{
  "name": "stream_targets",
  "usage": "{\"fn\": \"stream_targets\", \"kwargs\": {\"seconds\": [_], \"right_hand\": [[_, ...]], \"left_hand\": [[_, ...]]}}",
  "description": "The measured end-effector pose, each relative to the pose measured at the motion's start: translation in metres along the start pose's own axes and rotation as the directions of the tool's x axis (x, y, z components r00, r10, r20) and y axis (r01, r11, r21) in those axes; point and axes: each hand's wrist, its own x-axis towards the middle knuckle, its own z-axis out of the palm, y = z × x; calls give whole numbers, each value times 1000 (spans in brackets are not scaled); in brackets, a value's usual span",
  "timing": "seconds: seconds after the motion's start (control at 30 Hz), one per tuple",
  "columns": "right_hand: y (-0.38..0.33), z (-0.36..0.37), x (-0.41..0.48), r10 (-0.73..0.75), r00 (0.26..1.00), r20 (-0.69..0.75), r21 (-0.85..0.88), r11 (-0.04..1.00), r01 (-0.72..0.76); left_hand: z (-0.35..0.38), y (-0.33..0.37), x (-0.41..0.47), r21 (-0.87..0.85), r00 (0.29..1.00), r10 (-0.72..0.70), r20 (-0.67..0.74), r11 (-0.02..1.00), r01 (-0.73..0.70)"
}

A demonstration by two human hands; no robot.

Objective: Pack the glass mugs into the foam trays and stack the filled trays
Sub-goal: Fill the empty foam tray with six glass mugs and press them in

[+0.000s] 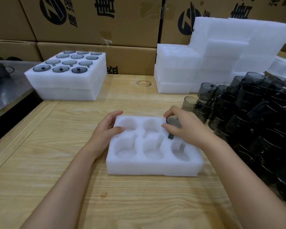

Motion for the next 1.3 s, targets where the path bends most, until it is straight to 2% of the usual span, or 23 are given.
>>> {"fn": "stream_targets", "kwargs": {"seconds": [0.07, 0.17, 0.23, 0.4, 0.6, 0.67, 0.7, 0.77, 0.8, 0.87, 0.93, 1.07, 1.2, 1.3], "right_hand": [[3, 6, -2, 7, 998, 57, 43, 999, -10], [10, 8, 1, 22, 980, 197, -138, 990, 5], [10, 7, 3, 85, 948, 308, -244, 970, -8], [3, 12, 5, 161, 925, 345, -397, 918, -12], [7, 15, 3, 141, 946, 290, -331, 943, -39], [5, 15, 4, 139, 954, 266, -204, 975, -85], [5, 13, 6, 145, 965, 219, -69, 989, -132], [5, 6, 16, 193, 981, 24, 190, 962, -194], [6, 0, 23, 230, 966, -121, 229, 953, -198], [14, -15, 44, 300, 869, -393, 212, 949, -232], [26, -28, 62, 371, 787, -492, 151, 927, -343], [51, -41, 80, 505, 793, -341, -60, 830, -554], [65, -44, 89, 535, 813, -231, -226, 783, -580], [68, -44, 91, 530, 803, -273, -227, 776, -589]], "left_hand": [[0, 0, 0, 0, 1000, 4, 0, 1000, -4], [1, 1, 0, 1, 1000, 2, 1, 1000, -2], [1, 1, -1, -1, 1000, -4, -1, 1000, 4], [5, 1, -2, -16, 1000, -3, -30, 1000, 2], [6, 2, -1, -25, 997, 20, -68, 999, -21], [5, 2, 0, -14, 996, 33, -88, 999, -35], [5, 2, 0, -12, 994, 42, -98, 999, -43], [4, 2, 0, -9, 991, 52, -122, 999, -54], [4, 2, 0, -9, 990, 52, -131, 999, -53], [3, 3, 0, -11, 990, 47, -130, 999, -49], [4, 3, 0, -13, 991, 39, -125, 999, -41], [4, 3, 0, -15, 992, 33, -122, 999, -35], [3, 3, 0, -27, 992, 29, -120, 999, -32], [4, 3, 0, -39, 992, 32, -119, 999, -37]]}}
